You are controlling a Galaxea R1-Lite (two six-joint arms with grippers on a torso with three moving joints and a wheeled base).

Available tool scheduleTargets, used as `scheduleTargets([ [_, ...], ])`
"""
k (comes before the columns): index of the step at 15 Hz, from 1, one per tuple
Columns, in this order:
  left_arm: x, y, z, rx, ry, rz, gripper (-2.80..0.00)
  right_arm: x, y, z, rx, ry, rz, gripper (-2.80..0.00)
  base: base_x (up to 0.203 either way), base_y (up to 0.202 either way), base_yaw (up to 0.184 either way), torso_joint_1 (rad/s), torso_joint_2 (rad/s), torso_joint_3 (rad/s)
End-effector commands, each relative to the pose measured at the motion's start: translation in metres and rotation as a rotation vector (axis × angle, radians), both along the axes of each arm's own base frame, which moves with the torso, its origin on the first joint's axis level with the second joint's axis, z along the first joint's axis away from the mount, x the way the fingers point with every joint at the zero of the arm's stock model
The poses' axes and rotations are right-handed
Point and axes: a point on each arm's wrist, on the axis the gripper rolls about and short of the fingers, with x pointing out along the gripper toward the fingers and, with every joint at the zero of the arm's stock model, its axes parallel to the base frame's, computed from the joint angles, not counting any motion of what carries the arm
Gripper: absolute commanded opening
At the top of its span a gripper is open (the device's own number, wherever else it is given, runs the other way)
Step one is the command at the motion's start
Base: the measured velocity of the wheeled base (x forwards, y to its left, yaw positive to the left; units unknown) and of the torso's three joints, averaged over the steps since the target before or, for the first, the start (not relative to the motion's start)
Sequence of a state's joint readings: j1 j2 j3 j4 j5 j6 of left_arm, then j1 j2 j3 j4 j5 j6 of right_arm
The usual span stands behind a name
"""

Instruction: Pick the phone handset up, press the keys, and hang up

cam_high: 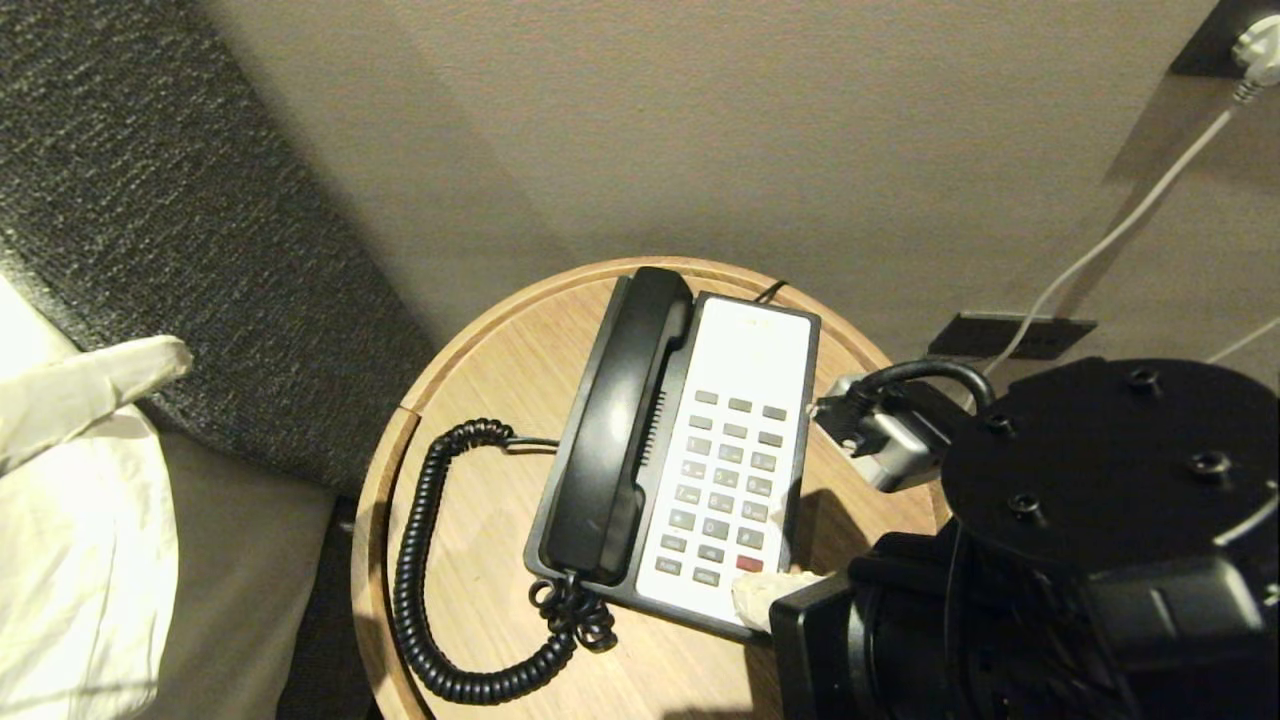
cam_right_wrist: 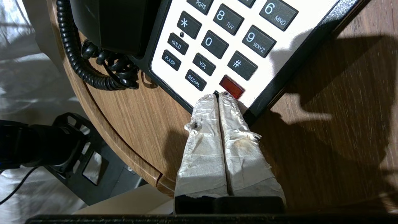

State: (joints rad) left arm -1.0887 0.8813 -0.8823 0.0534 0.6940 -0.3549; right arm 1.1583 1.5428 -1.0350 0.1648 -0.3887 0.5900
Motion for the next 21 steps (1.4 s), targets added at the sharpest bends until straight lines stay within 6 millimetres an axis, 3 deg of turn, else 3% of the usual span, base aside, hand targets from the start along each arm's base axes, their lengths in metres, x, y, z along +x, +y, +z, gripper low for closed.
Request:
scheduleTargets([
  [1,0.000,0.000,0.000,-0.001,0.001,0.004,-2.80,0.001,0.001,0.000,-0.003,-0.001,-0.004,-2.80,0.000,0.000,0.000,0.000,0.00,0.000],
  [11,0.002,0.003,-0.014,-0.005,0.039,0.051,-2.80,-0.008,-0.020,0.030,0.100,-0.062,-0.032,-2.80,0.000,0.000,0.000,0.000,0.00,0.000],
  [14,0.007,0.018,-0.025,-0.005,0.070,0.210,-2.80,-0.011,-0.029,0.037,0.122,-0.084,-0.051,-2.80,0.000,0.000,0.000,0.000,0.00,0.000],
  [18,0.007,0.050,-0.028,-0.041,0.124,0.598,-2.80,-0.017,-0.042,0.042,0.142,-0.098,-0.062,-2.80,0.000,0.000,0.000,0.000,0.00,0.000],
  [21,-0.014,0.072,-0.033,-0.102,0.090,0.882,-2.80,-0.022,-0.056,0.037,0.137,-0.111,-0.081,-2.80,0.000,0.000,0.000,0.000,0.00,0.000],
])
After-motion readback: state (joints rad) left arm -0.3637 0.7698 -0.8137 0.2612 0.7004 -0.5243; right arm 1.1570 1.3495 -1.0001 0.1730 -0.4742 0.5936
